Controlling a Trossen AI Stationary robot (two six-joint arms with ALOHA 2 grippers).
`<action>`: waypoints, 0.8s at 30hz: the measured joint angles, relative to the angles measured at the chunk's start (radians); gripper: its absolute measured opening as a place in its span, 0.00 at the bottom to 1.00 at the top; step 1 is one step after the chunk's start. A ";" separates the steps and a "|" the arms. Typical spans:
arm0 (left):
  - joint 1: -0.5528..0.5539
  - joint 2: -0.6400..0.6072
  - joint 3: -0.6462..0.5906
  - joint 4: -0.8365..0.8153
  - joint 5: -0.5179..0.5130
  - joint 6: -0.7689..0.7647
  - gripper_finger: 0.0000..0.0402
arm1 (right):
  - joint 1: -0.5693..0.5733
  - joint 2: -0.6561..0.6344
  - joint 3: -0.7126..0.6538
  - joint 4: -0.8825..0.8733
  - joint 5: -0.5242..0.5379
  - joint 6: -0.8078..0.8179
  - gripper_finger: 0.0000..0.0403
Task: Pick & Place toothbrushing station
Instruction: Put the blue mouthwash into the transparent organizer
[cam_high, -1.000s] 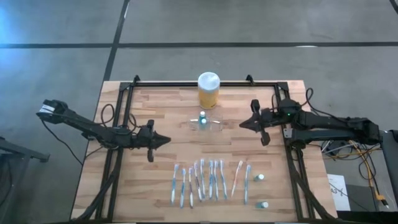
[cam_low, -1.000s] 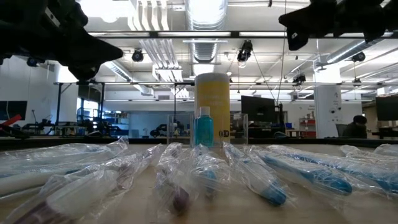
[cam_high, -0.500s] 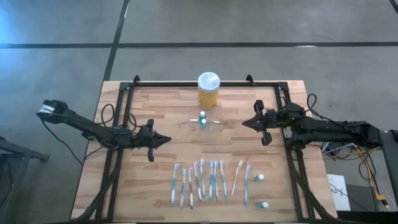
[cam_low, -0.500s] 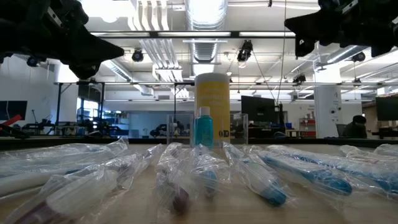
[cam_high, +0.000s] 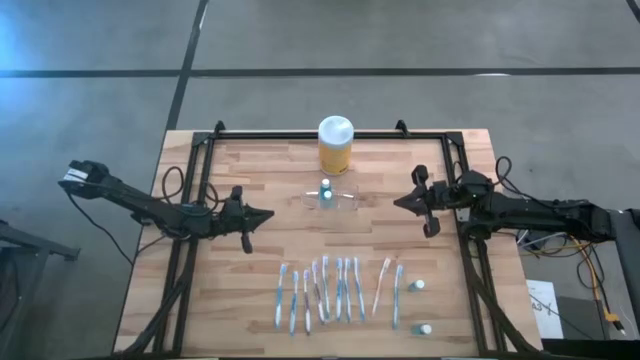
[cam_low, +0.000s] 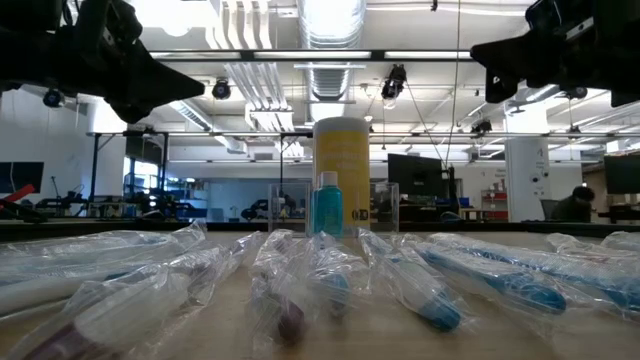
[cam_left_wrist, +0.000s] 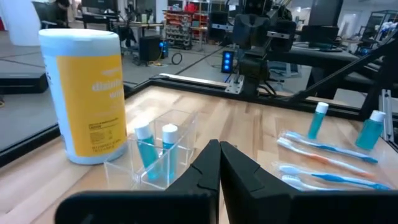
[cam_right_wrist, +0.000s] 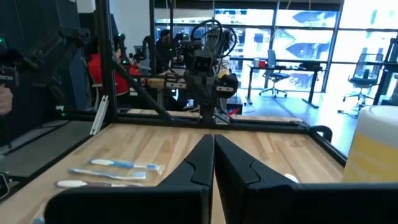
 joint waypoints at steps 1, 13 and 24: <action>0.000 0.000 0.000 0.000 0.000 0.000 0.02 | 0.000 0.000 0.000 -0.001 0.000 0.001 0.02; 0.000 0.000 -0.001 -0.046 0.165 0.001 0.02 | 0.017 0.021 0.348 -0.713 0.101 -0.008 0.02; 0.000 -0.006 0.023 -0.217 0.183 -0.059 0.01 | 0.262 0.106 0.693 -1.388 0.449 0.261 0.02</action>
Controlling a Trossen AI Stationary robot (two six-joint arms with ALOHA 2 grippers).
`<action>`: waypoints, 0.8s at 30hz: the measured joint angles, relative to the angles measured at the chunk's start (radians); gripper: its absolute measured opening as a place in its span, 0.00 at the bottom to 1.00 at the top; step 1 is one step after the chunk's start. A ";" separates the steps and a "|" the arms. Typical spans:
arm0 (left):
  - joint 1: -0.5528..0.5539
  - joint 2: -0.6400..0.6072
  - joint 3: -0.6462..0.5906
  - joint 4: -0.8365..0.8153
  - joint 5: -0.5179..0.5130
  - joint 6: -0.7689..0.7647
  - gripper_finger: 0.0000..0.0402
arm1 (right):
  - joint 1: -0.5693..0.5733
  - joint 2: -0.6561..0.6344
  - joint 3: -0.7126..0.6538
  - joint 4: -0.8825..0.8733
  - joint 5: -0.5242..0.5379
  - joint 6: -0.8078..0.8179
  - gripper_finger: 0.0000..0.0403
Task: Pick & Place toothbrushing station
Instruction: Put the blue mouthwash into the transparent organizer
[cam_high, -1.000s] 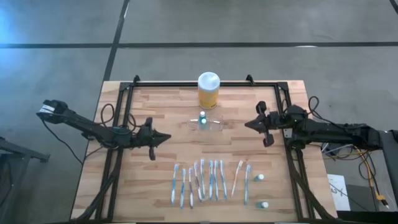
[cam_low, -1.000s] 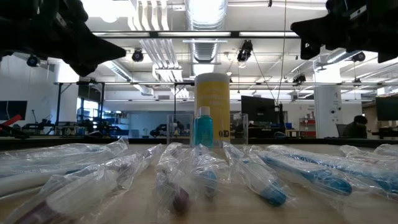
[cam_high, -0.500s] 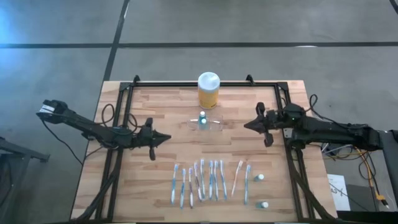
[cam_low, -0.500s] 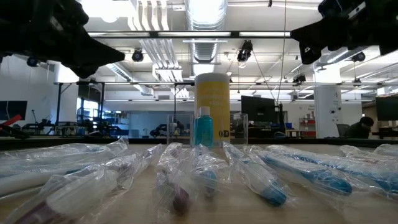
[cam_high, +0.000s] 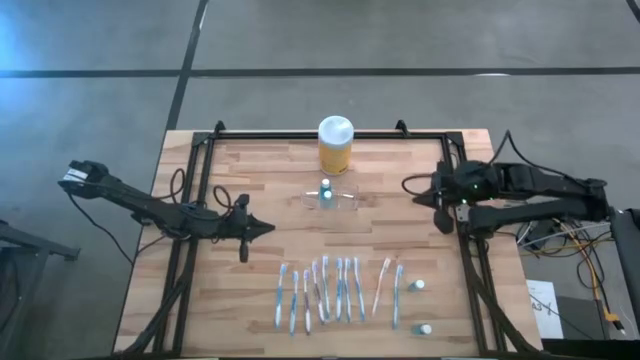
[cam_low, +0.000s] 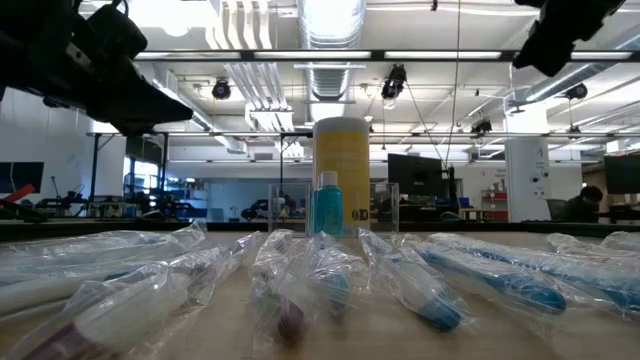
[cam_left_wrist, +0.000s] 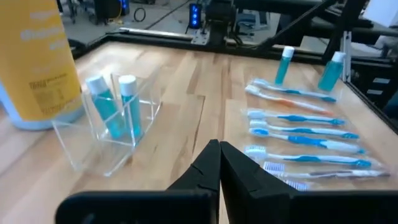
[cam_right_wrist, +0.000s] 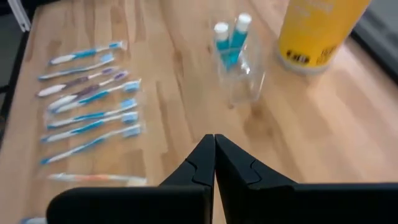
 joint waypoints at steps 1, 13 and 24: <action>0.000 0.000 0.000 -0.001 0.000 -0.018 0.01 | 0.041 0.001 0.004 -0.025 0.030 0.040 0.02; 0.000 -0.004 0.025 -0.019 0.051 -0.072 0.02 | 0.538 0.050 -0.001 -0.180 0.327 0.447 0.02; 0.001 -0.001 0.094 -0.047 -0.094 0.004 0.17 | 0.649 0.272 0.020 -0.234 0.221 0.545 0.06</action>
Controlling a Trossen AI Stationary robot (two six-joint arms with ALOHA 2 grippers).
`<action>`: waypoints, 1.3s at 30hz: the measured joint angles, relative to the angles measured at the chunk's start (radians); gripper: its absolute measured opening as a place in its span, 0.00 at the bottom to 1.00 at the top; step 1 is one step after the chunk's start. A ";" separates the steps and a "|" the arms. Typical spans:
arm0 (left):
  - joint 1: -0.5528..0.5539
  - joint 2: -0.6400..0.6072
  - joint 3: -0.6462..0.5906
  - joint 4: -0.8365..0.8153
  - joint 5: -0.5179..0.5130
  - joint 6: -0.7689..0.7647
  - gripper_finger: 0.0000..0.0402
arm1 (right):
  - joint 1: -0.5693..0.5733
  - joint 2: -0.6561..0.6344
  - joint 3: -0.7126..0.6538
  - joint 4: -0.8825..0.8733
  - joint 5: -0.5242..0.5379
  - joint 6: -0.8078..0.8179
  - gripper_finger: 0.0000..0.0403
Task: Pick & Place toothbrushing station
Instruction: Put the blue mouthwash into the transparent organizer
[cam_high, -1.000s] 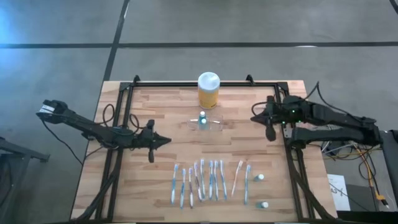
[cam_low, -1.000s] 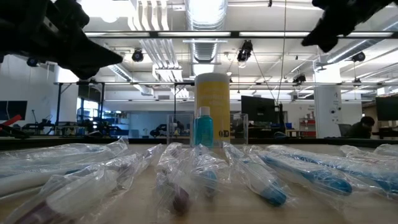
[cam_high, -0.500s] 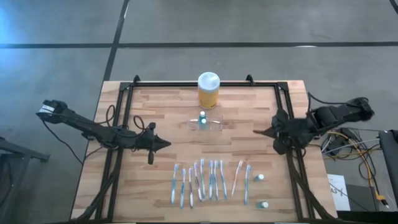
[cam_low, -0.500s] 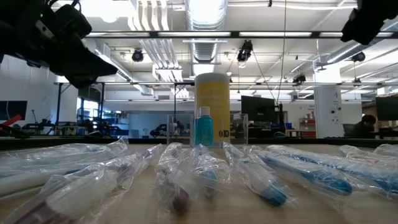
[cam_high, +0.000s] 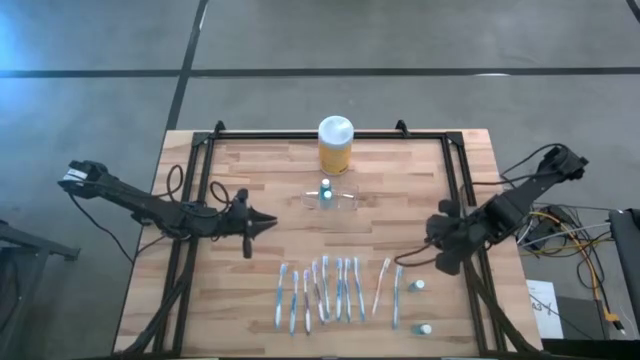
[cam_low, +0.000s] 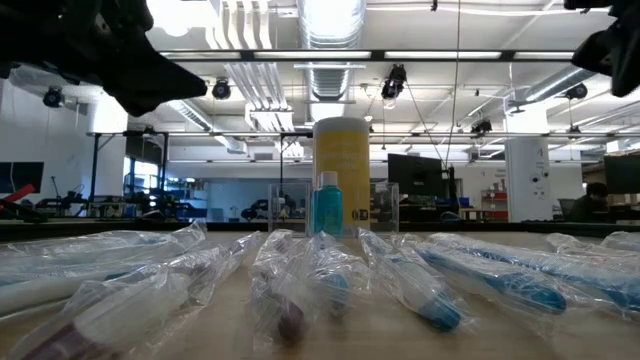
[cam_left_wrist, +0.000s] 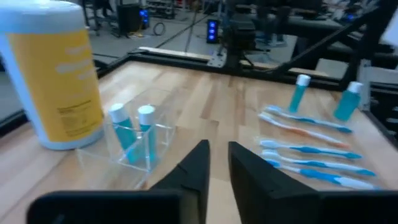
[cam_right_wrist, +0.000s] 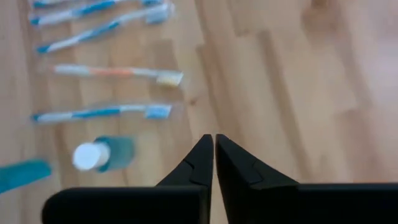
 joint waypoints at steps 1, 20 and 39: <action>0.000 0.000 0.003 -0.006 -0.009 0.002 0.19 | 0.000 0.019 0.005 0.000 -0.025 0.015 0.08; -0.001 -0.003 0.010 -0.007 0.061 -0.040 0.35 | 0.238 0.331 0.235 -0.003 -0.187 0.178 0.59; -0.002 -0.003 0.010 -0.023 0.072 -0.019 0.35 | 0.261 0.567 0.325 -0.054 -0.014 0.209 0.67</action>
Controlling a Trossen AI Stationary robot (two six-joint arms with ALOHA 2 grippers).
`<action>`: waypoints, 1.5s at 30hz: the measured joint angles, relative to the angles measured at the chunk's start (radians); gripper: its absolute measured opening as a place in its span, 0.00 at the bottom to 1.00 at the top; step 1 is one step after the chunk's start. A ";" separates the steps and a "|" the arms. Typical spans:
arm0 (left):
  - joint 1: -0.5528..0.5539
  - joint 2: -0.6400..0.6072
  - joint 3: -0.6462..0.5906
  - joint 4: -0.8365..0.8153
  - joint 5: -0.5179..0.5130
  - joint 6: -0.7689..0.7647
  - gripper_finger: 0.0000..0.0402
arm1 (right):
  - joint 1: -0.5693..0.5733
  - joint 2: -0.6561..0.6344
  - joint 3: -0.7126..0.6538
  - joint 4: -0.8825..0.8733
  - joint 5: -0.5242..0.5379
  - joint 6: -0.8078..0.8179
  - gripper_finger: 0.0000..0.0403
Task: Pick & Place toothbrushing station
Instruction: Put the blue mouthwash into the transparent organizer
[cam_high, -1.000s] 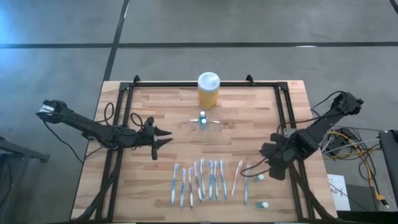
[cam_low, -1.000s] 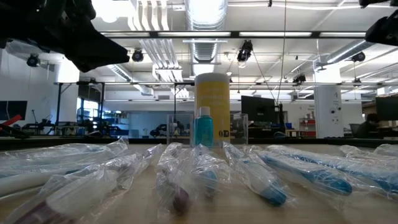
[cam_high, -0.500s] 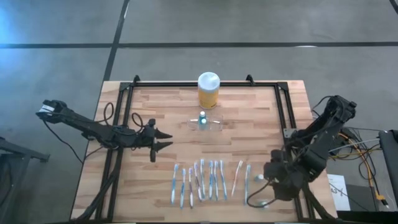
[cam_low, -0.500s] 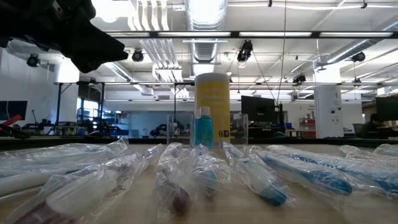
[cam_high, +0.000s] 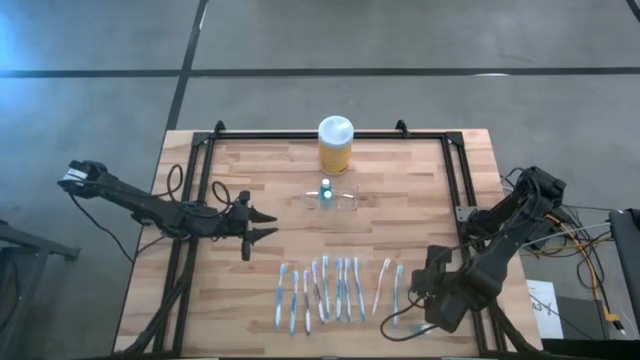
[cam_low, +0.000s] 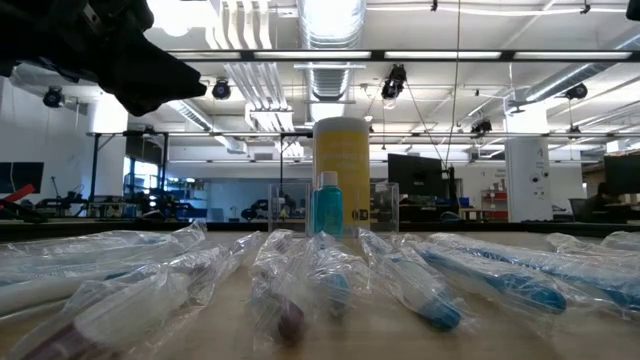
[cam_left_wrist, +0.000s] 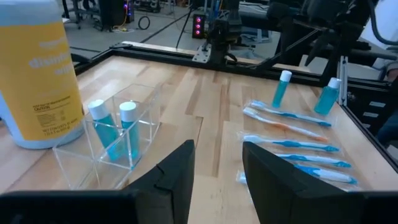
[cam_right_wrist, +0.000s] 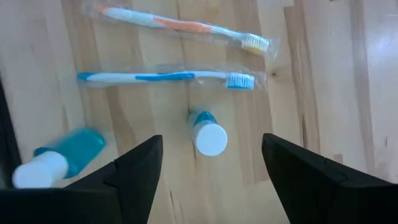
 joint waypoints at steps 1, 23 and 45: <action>0.000 0.000 0.000 0.001 0.000 0.000 0.35 | 0.000 0.000 -0.005 0.004 0.000 0.000 0.67; 0.000 0.000 0.000 0.001 0.000 -0.005 0.35 | -0.018 -0.009 -0.167 0.175 -0.034 0.026 0.63; 0.000 0.000 0.000 -0.009 0.000 -0.004 0.35 | -0.018 -0.009 -0.185 0.195 -0.024 0.004 0.43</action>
